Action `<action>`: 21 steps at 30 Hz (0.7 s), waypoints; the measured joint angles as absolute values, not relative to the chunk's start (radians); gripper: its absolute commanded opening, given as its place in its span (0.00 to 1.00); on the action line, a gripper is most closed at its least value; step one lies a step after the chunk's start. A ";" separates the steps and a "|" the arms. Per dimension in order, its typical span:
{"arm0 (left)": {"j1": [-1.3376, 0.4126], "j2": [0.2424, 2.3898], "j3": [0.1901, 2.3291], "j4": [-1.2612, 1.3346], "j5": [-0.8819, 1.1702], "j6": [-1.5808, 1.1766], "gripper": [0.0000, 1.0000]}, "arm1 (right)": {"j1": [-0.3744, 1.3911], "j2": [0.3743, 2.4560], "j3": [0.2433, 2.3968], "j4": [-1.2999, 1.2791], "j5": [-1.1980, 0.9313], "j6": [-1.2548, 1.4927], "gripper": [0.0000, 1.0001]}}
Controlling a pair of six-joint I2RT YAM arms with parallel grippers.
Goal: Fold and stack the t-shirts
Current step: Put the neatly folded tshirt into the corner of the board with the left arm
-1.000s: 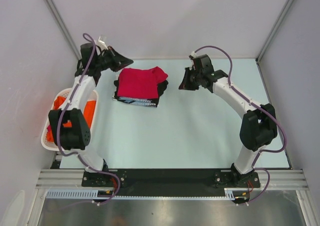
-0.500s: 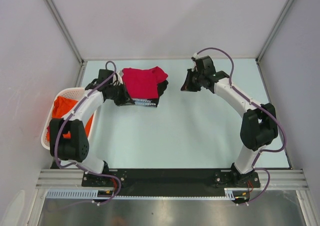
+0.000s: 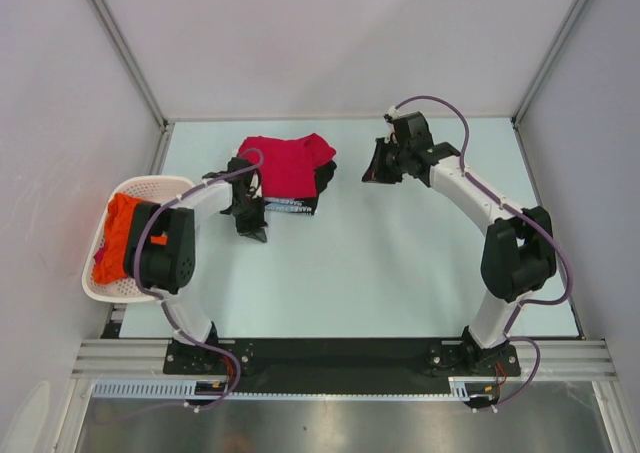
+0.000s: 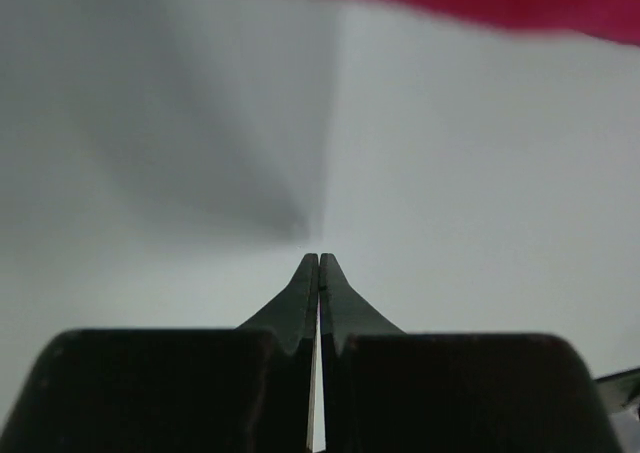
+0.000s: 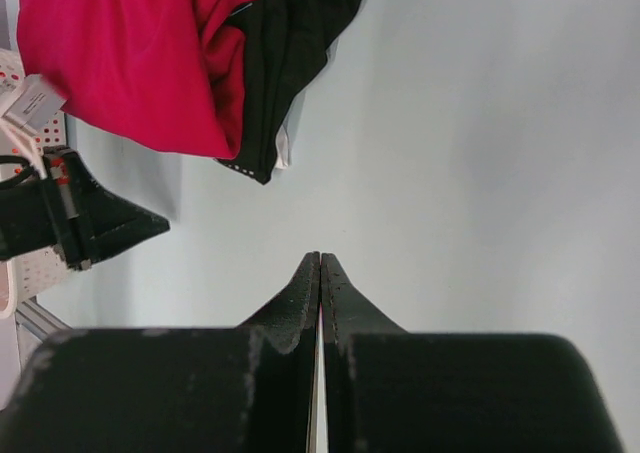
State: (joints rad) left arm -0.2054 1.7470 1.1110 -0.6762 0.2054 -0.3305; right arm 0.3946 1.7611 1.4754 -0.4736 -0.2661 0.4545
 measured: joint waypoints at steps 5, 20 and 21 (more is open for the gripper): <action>-0.210 1.849 1.197 -0.684 0.157 -0.331 0.00 | 0.384 1.761 1.474 -0.473 -0.272 0.451 0.00; -0.324 2.019 1.427 -0.676 0.089 -0.341 0.00 | 0.338 1.761 1.470 -0.474 -0.287 0.443 0.00; -0.335 2.030 1.445 -0.679 0.081 -0.343 0.00 | 0.337 1.761 1.470 -0.474 -0.288 0.442 0.00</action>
State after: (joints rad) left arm -0.3347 2.0300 1.4448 -0.6788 0.0807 -0.3428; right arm 0.3367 1.7607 1.4700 -0.4736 -0.2878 0.4419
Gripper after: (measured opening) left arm 0.003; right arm 0.009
